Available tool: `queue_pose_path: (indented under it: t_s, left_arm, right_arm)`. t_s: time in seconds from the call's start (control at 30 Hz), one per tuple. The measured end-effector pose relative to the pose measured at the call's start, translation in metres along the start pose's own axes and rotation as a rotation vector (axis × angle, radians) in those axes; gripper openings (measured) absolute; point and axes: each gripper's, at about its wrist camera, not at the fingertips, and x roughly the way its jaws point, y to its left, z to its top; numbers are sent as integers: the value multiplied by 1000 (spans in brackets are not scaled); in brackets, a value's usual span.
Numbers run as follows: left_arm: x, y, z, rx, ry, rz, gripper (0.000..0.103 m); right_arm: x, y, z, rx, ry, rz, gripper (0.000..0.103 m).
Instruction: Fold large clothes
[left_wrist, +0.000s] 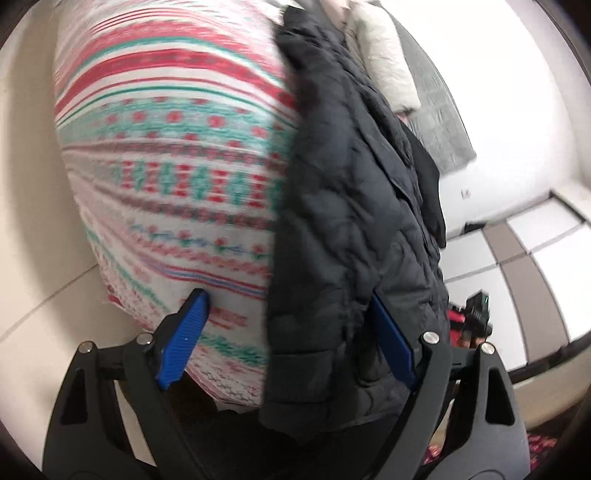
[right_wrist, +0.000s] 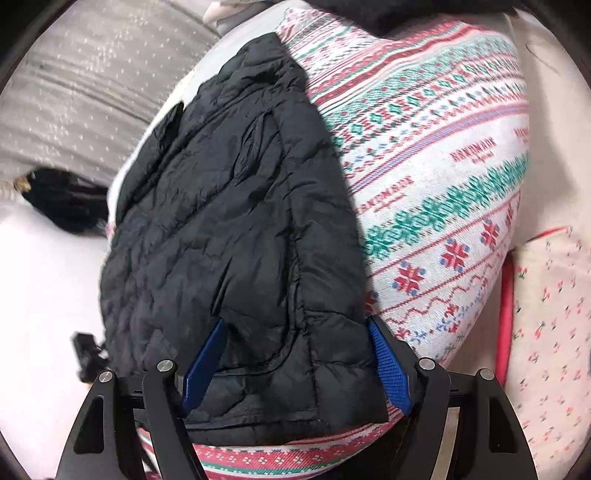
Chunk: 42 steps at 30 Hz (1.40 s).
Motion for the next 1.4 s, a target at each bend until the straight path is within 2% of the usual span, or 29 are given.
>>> queue_pose_path:
  t_s: [0.13,0.23,0.4,0.47,0.53,0.6,0.63,0.7,0.87,1.07,1.27,1.4]
  left_arm:
    - [-4,14,-4,-49,-22,-50,86]
    - [3,9,-14,-53,-4,-88,79]
    - [-3,-3,-31,-59,13,-202,58]
    - [-8,-13,-38,-20,22,-236,55]
    - [-7,-24,-40,9,36,-247,43]
    - [-8,-34,-41,21,37,-232,25]
    - [-9,-38,-41,22,34,-228,21]
    - [-13,-48,-41,24,14,-222,16]
    - [-35,-83,-39,79,-69,-257,12]
    - [-52,-124,-33,149,-140,-286,11]
    - [-69,-154,-37,207,-184,-356,10]
    - [-86,-174,-37,245,-208,-395,10]
  right_arm:
    - [-6,-10,1,27,-14,13,77]
    - [-7,-10,-4,15,-11,6,77]
    - [-6,-7,-16,-23,15,3,75]
    - [-6,-3,-23,-26,31,38,66]
    - [-5,-2,-27,-11,38,87,43]
    - [-3,-4,-29,17,46,141,29]
    - [-1,-5,-30,29,44,152,20]
    - [1,-3,-30,42,33,159,15]
    - [-13,17,-32,32,-52,164,11]
    - [-48,40,-34,-11,-168,200,10]
    - [-77,52,-41,-48,-242,210,8]
    - [-110,51,-45,-58,-309,229,8]
